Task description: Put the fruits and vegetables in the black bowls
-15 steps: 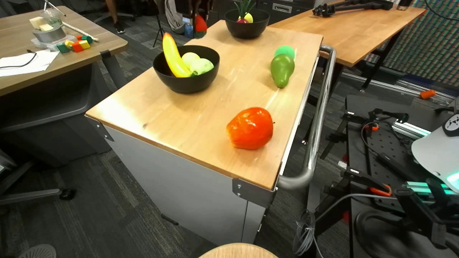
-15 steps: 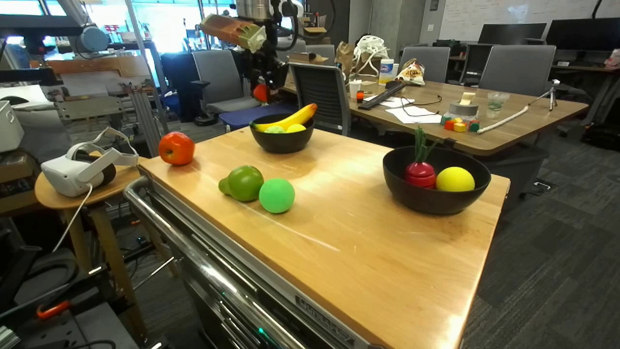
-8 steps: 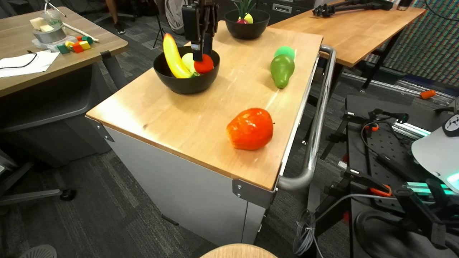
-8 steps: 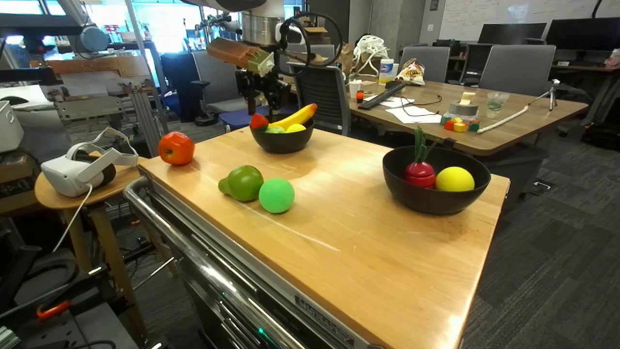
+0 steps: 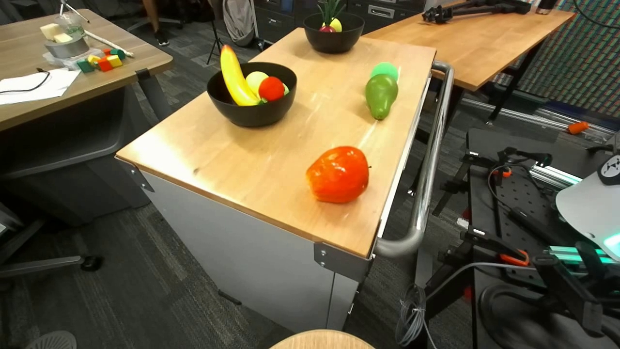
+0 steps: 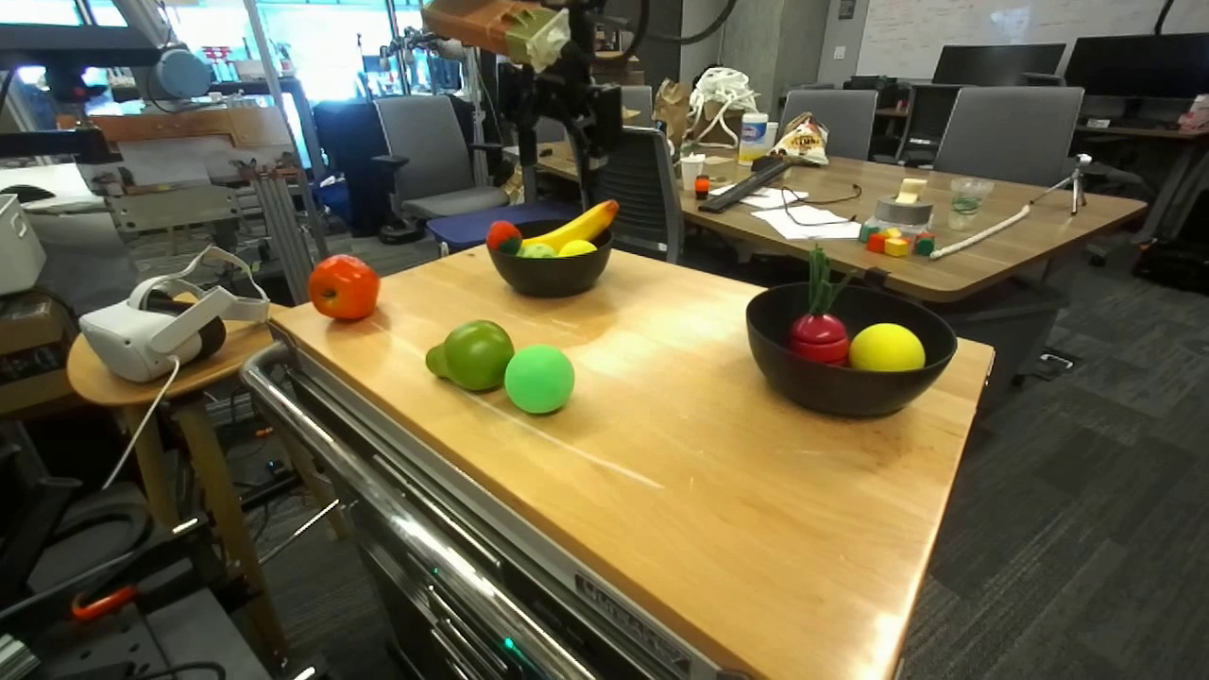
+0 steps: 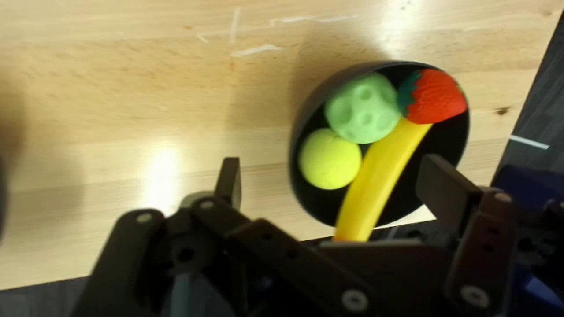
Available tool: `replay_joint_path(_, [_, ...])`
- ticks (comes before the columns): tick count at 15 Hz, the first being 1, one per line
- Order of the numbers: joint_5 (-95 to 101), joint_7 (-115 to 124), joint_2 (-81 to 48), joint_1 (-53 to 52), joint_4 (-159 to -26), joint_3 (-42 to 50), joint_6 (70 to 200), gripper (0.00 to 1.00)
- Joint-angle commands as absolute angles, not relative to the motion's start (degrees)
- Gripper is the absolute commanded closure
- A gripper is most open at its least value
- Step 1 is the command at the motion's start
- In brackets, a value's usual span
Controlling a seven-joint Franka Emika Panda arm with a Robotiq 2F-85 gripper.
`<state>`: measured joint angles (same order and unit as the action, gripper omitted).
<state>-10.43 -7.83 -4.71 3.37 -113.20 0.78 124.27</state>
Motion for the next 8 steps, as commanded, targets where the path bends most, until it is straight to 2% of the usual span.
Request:
replay_joint_path(1, [-8.24, -3.64, 3.34, 7.06, -120.86, 5.74, 123.1, 0.0])
replay_joint_path(3, [-6.2, -1.71, 5.96, 9.45, -125.15, 8.71, 121.87, 0.0])
replay_joint_path(4, [-7.99, -4.8, 1.58, 7.98, -120.0, 7.58, 122.42, 0.0])
replay_joint_path(8, [-7.63, -4.37, 1.05, 8.6, -120.35, 8.37, 119.51, 0.0])
